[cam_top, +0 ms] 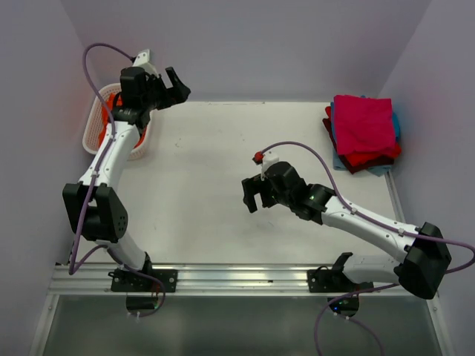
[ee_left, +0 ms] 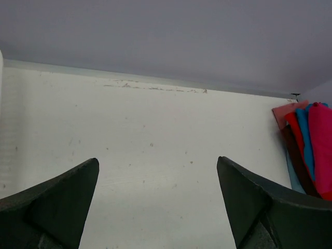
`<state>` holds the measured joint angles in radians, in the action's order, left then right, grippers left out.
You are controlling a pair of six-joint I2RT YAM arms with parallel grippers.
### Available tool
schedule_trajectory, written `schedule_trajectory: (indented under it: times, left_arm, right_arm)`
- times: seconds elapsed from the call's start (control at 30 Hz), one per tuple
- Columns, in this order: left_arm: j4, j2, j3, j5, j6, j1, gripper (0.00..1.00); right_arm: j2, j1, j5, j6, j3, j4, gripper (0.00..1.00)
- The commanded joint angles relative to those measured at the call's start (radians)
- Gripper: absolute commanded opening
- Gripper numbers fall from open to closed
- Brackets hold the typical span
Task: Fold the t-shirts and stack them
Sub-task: Grab the tshirt from the pile
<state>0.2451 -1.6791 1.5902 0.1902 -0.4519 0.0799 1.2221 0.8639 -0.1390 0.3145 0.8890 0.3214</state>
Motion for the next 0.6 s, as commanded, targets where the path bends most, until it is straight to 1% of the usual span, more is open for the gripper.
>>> schedule_trajectory:
  times: [0.0, 0.17, 0.27, 0.3, 0.33, 0.37, 0.4, 0.43, 0.47, 0.53, 0.57]
  left_arm:
    - [-0.039, 0.048, -0.016, 0.054, 0.015, 0.006, 1.00]
    - [-0.041, 0.000, 0.030, 0.057, 0.018, -0.022, 1.00]
    - [0.002, -0.105, 0.094, 0.040, -0.048, -0.087, 1.00]
    - [0.026, -0.181, 0.121, 0.026, -0.085, -0.160, 1.00]
    - [0.060, -0.229, 0.211, -0.063, -0.080, -0.189, 1.00]
    - [0.159, -0.279, 0.273, -0.128, -0.065, -0.210, 1.00]
    - [0.208, -0.394, 0.340, -0.177, -0.018, -0.229, 1.00]
    - [0.314, -0.456, 0.488, -0.267, 0.001, -0.236, 1.00]
    - [0.357, -0.566, 0.560, -0.299, 0.016, -0.242, 1.00]
    - [0.404, -0.642, 0.667, -0.331, 0.045, -0.253, 1.00]
    - [0.401, -0.674, 0.666, -0.346, 0.050, -0.258, 1.00]
  right_arm:
    - [0.000, 0.003, -0.011, 0.012, 0.014, -0.030, 0.99]
    - [0.002, 0.003, -0.013, 0.018, 0.022, -0.022, 0.99]
    - [-0.007, 0.003, -0.007, 0.026, 0.010, -0.035, 0.99]
    - [-0.010, 0.003, -0.005, 0.026, 0.007, -0.032, 0.99]
    - [-0.013, 0.003, -0.005, 0.026, 0.005, -0.030, 0.99]
    - [-0.016, 0.003, -0.008, 0.026, 0.004, -0.022, 0.99]
    - [-0.021, 0.003, -0.011, 0.026, -0.002, -0.019, 0.99]
    - [-0.032, 0.003, -0.013, 0.026, -0.008, -0.018, 0.99]
    - [-0.036, 0.003, -0.011, 0.026, -0.015, -0.025, 0.99]
    - [-0.044, 0.003, -0.017, 0.029, -0.036, -0.038, 0.99]
    - [-0.041, 0.003, -0.023, 0.029, -0.041, -0.041, 0.99]
